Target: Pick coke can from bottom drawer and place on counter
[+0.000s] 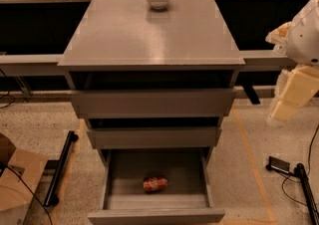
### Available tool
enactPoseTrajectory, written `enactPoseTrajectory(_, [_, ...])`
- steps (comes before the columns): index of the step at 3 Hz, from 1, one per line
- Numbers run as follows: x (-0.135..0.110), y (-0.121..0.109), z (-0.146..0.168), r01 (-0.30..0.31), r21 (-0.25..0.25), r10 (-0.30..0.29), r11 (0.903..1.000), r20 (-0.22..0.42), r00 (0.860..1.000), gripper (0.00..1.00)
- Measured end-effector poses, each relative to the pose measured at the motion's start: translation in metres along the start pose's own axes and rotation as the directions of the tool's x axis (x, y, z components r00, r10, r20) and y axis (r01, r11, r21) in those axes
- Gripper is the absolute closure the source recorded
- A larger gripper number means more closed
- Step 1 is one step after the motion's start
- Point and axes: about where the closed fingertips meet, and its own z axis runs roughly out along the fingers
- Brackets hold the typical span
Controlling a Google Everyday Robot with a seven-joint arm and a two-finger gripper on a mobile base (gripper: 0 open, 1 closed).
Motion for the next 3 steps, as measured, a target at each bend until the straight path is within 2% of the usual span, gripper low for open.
enactPoseTrajectory(1, [0.003, 0.005, 0.041, -0.004, -0.028, 0.006, 0.9996, 0.076, 0.997, 0.0])
enactPoseTrajectory(2, [0.006, 0.006, 0.099, -0.058, -0.079, 0.067, 0.9952, 0.126, 0.99, 0.0])
enactPoseTrajectory(3, [0.005, 0.005, 0.101, -0.056, -0.074, 0.065, 0.9957, 0.128, 0.99, 0.0])
